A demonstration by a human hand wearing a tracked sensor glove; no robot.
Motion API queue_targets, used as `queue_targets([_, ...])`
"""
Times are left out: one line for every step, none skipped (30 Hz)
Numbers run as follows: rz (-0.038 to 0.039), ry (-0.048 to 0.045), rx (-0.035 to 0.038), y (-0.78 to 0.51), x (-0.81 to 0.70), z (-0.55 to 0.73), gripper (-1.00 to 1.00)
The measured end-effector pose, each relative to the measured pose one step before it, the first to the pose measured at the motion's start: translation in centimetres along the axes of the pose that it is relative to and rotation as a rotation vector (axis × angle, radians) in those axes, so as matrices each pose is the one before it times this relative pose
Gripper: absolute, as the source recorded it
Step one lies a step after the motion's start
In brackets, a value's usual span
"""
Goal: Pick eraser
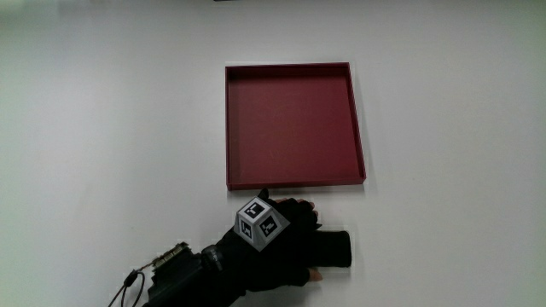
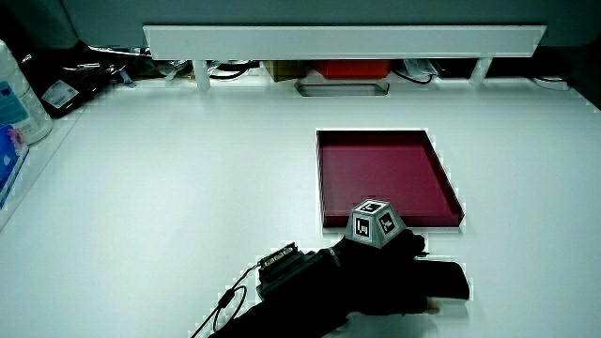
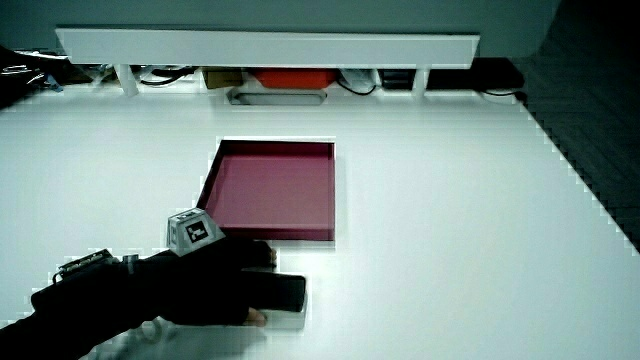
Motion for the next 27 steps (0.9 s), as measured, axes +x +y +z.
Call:
queue_targets([0.00262, 0.00171, 0.00285, -0.102, 0.138, 0.238, 0.42])
queue_targets([0.00623, -0.00466, 0.00485, -0.002, -0.035, 0.013, 0.47])
queue_targets([-0.00505, 0.00840, 0.00431, -0.002, 0.038, 0.040, 0.53])
queue_targets([0.00248, -0.00381, 0.00022, -0.070, 0.114, 0.107, 0.58])
queue_targets([-0.00402, -0.00203, 0.01040, -0.033, 0.064, 0.015, 0.63])
queue_targets([-0.00127, 0.00242, -0.00271, 0.015, 0.006, -0.044, 0.68])
queue_targets([-0.00063, 0.00499, 0.00508, -0.067, 0.133, 0.111, 0.74])
queue_targets([-0.00455, 0.00259, 0.01197, -0.037, 0.058, -0.024, 0.79])
queue_targets([-0.00300, -0.00642, 0.00128, 0.006, -0.036, -0.101, 0.84])
queue_targets([-0.00011, 0.00501, 0.00466, -0.060, 0.134, 0.150, 0.89])
queue_targets([-0.00912, -0.00089, 0.01254, 0.027, -0.095, -0.142, 0.95])
queue_targets([0.00312, 0.01003, -0.00225, -0.106, 0.191, 0.172, 1.00])
queue_targets([-0.00789, 0.00021, 0.00680, -0.035, -0.024, -0.127, 1.00])
queue_targets([-0.00486, 0.00053, 0.01011, -0.065, 0.104, 0.046, 1.00])
queue_targets([-0.01139, 0.00376, 0.00442, -0.023, 0.063, 0.021, 1.00])
queue_targets([-0.00402, 0.01019, 0.00289, -0.105, 0.187, 0.257, 1.00])
queue_targets([-0.00763, -0.01087, 0.00783, -0.080, -0.012, 0.018, 1.00])
queue_targets([-0.01307, -0.00855, 0.00423, -0.021, -0.110, -0.028, 1.00])
queue_targets([-0.00427, 0.00294, 0.01101, -0.090, 0.049, 0.264, 1.00])
queue_targets([-0.01077, -0.01160, 0.01280, -0.067, 0.072, 0.340, 1.00])
queue_targets([-0.00686, -0.00013, 0.00498, -0.045, 0.121, 0.401, 1.00])
queue_targets([-0.01038, 0.00782, 0.01133, -0.051, 0.213, 0.504, 1.00])
queue_targets([-0.00476, -0.00094, 0.00622, -0.036, 0.096, 0.375, 1.00])
queue_targets([-0.00072, 0.01318, 0.00732, -0.073, 0.275, 0.648, 1.00])
queue_targets([-0.00832, -0.00113, 0.00910, 0.009, -0.044, 0.315, 1.00])
queue_targets([0.00414, 0.00203, 0.00745, -0.010, 0.064, 0.470, 1.00])
queue_targets([-0.01132, -0.01238, 0.01484, 0.008, -0.025, 0.408, 1.00])
